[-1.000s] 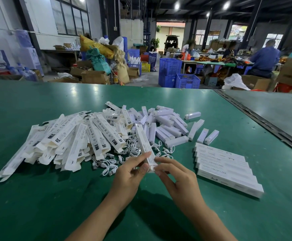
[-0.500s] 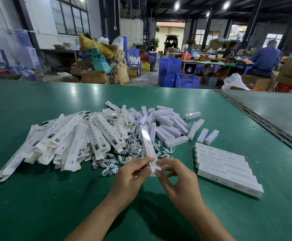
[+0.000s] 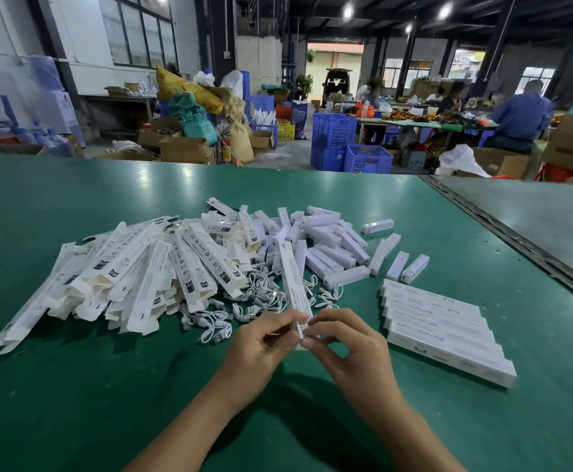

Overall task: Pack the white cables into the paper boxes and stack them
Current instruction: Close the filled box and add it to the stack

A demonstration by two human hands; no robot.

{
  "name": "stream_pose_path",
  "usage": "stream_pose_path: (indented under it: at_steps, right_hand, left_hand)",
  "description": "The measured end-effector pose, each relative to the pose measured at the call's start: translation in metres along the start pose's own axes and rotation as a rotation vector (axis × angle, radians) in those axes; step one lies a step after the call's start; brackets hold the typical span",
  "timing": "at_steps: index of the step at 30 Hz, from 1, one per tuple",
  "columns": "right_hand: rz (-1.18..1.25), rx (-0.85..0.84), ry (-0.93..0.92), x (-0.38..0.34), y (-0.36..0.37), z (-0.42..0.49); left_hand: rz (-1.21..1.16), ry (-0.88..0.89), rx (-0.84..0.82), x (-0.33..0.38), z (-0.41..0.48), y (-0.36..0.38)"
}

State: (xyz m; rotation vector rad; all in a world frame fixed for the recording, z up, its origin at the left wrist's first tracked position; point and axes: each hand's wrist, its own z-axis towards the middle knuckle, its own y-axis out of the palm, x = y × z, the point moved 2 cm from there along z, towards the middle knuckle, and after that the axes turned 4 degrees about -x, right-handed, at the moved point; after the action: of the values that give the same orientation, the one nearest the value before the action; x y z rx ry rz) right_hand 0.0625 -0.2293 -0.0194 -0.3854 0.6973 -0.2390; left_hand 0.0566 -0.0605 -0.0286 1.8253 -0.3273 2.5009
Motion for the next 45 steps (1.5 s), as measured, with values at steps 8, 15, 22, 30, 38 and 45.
stream_pose_path:
  at_steps: [8, 15, 22, 30, 38, 45]
  right_hand:
    - [0.033, 0.006, 0.038, -0.007, -0.004, 0.001]
    - [-0.092, -0.055, 0.253, 0.005, 0.001, -0.002]
    - [-0.204, -0.051, 0.362, 0.019, -0.005, 0.0]
    - [-0.233, -0.025, 0.332, 0.022, -0.011, 0.002]
    - [-0.086, -0.165, 0.265, 0.007, 0.012, -0.002]
    - [0.113, -0.25, 0.388, 0.006, 0.017, 0.014]
  left_hand:
    - [-0.103, 0.029, -0.081, 0.014, -0.005, 0.002]
    - [-0.472, -0.077, -0.096, 0.017, -0.001, -0.014]
    - [-0.869, -0.189, -0.318, 0.013, 0.0, -0.033]
    - [-0.936, -0.177, -0.424, 0.004, 0.004, -0.031]
    - [-0.209, -0.147, -0.031, 0.0, 0.001, 0.002]
    - [-0.295, -0.114, 0.257, -0.002, 0.007, 0.007]
